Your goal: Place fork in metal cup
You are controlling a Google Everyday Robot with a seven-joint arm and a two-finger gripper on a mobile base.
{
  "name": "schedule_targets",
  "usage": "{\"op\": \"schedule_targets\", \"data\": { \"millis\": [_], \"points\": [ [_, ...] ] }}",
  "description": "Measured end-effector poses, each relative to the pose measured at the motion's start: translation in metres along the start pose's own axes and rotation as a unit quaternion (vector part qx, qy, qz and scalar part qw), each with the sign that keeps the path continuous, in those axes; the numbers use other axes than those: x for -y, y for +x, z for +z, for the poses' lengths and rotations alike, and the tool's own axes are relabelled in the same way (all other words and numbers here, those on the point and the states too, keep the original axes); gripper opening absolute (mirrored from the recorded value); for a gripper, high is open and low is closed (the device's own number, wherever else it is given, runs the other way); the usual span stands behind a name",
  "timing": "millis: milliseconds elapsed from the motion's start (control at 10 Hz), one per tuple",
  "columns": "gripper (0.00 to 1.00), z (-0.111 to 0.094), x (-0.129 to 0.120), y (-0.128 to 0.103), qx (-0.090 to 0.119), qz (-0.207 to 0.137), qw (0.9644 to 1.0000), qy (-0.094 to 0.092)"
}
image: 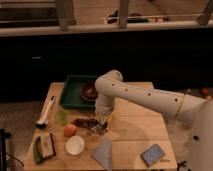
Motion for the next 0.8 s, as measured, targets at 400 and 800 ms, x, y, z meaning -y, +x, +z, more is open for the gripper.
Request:
{"op": "schedule_targets", "data": {
  "millis": [400,800],
  "points": [
    [0.35,0.0042,0.0005,0.0055,0.012,0.009,0.9999,-0.003],
    [0.72,0.0068,0.0003,0.0082,0.017,0.010,0.9998,-0.005]
  ]
}}
